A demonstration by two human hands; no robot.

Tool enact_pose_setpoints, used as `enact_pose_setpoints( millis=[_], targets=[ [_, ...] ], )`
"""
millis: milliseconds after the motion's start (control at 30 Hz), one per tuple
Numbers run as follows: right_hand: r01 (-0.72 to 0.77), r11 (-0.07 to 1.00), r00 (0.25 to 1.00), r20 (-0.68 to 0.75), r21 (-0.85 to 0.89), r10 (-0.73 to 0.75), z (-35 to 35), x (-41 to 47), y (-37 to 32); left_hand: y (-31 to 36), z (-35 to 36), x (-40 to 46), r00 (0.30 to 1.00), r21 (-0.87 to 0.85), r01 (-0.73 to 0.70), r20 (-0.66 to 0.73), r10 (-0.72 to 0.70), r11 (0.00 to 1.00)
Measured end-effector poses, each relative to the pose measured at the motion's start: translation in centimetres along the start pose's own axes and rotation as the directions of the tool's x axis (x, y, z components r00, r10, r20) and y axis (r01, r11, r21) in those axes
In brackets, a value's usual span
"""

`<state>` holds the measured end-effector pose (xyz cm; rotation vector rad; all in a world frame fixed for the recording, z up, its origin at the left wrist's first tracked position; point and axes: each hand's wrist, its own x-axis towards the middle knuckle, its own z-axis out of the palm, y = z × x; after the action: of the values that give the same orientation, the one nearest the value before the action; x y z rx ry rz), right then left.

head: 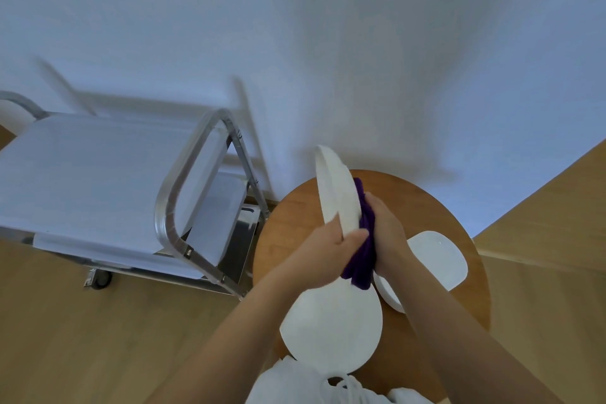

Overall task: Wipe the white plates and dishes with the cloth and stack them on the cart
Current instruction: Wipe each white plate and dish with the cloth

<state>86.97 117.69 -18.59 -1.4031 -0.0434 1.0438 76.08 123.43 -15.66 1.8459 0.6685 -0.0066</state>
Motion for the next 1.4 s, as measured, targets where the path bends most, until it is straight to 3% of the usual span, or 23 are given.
enact_pose_setpoints(
  millis=[67, 133, 300, 433, 500, 567, 633, 700, 733, 767, 800, 833, 900, 967, 1033, 1100, 1167, 1200, 1267, 1333, 1400],
  targets=[
    [-0.062, 0.995, 0.998, 0.015, 0.082, 0.061, -0.5, 0.2, -1.0, -0.9, 0.3, 0.1, 0.998, 0.244, 0.002, 0.060, -0.018, 0.970],
    [-0.091, 0.992, 0.991, 0.104, 0.092, 0.081, -0.9, 0.4, -2.4, -1.5, 0.3, -0.1, 0.994, 0.383, -0.001, 0.105, -0.042, 0.924],
    [-0.175, 0.984, 0.974, 0.152, 0.015, 0.171, -0.9, 0.2, -3.3, -2.5, -1.1, 0.2, 0.986, 0.644, -0.107, 0.165, -0.002, 0.757],
    [-0.169, 0.986, 0.979, 0.118, -0.005, 0.168, -1.6, 0.2, -2.4, -4.0, -1.2, 0.7, 0.981, 0.844, -0.172, 0.192, 0.012, 0.507],
    [-0.161, 0.986, 0.983, 0.098, 0.048, 0.156, -2.2, 0.2, -1.6, -5.1, -1.8, 0.7, 0.979, 0.855, -0.156, 0.201, -0.039, 0.495],
    [-0.149, 0.976, 0.983, 0.128, 0.156, 0.129, -3.0, 0.0, -0.8, -5.9, -3.0, 0.1, 0.990, 0.695, -0.046, 0.129, -0.061, 0.718],
    [-0.158, 0.969, 0.982, 0.138, 0.192, 0.132, -3.9, -0.4, -0.5, -6.4, -4.0, -0.3, 0.985, 0.391, 0.065, -0.170, 0.003, 0.918],
    [-0.191, 0.968, 0.978, 0.112, 0.165, 0.174, -4.7, -0.9, -0.4, -6.7, -4.8, -0.1, 0.856, 0.024, 0.121, -0.509, -0.092, 0.992],
    [-0.201, 0.970, 0.977, 0.102, 0.139, 0.188, -4.9, -1.1, -0.3, -6.8, -5.0, 0.2, 0.816, -0.299, 0.142, -0.505, -0.282, 0.944],
    [-0.210, 0.970, 0.975, 0.103, 0.122, 0.198, -4.9, -1.3, -0.4, -6.7, -5.2, 0.6, 0.826, -0.614, 0.149, -0.353, -0.439, 0.775],
    [-0.222, 0.969, 0.971, 0.109, 0.111, 0.210, -4.9, -1.4, -0.4, -6.8, -5.3, 0.8, 0.857, -0.812, 0.166, -0.161, -0.489, 0.559],
    [-0.238, 0.967, 0.967, 0.114, 0.094, 0.227, -4.8, -1.5, -0.4, -6.9, -5.4, 0.8, 0.874, -0.892, 0.172, -0.058, -0.482, 0.419],
    [-0.266, 0.964, 0.963, 0.062, 0.027, 0.264, -4.6, -1.4, -0.6, -7.2, -5.2, 0.9, 0.875, -0.922, 0.172, -0.019, -0.484, 0.347],
    [-0.255, 0.966, 0.964, -0.091, -0.051, 0.249, -4.7, -0.5, -0.5, -7.6, -4.8, 0.9, 0.865, -0.939, 0.143, -0.035, -0.501, 0.312],
    [-0.143, 0.988, 0.950, -0.289, -0.051, 0.122, -4.7, 0.1, -0.4, -7.9, -4.3, 0.7, 0.866, -0.954, 0.091, -0.065, -0.496, 0.284],
    [0.056, 0.998, 0.926, -0.374, -0.017, -0.058, -4.5, 0.3, -0.6, -7.9, -3.8, 0.6, 0.863, -0.963, 0.040, -0.101, -0.495, 0.267],
    [0.201, 0.976, 0.907, -0.360, -0.084, -0.218, -3.5, 0.4, -0.8, -7.8, -3.2, 0.7, 0.862, -0.966, 0.011, -0.122, -0.493, 0.258],
    [0.265, 0.940, 0.884, -0.334, -0.217, -0.327, -2.9, 0.6, -0.7, -7.6, -3.0, 0.7, 0.869, -0.965, 0.012, -0.119, -0.480, 0.262],
    [0.330, 0.749, 0.815, -0.227, -0.575, -0.533, -1.5, 0.9, -0.5, -7.0, -2.7, 0.8, 0.892, -0.958, 0.033, -0.100, -0.442, 0.285],
    [0.314, 0.596, 0.803, -0.129, -0.739, -0.582, -0.1, 1.4, 0.3, -6.5, -2.4, 0.8, 0.918, -0.933, 0.028, -0.118, -0.380, 0.358],
    [0.309, 0.539, 0.820, -0.067, -0.784, -0.568, 1.1, 2.0, 1.2, -6.3, -2.0, 0.9, 0.935, -0.903, 0.026, -0.130, -0.331, 0.430]
  ],
)
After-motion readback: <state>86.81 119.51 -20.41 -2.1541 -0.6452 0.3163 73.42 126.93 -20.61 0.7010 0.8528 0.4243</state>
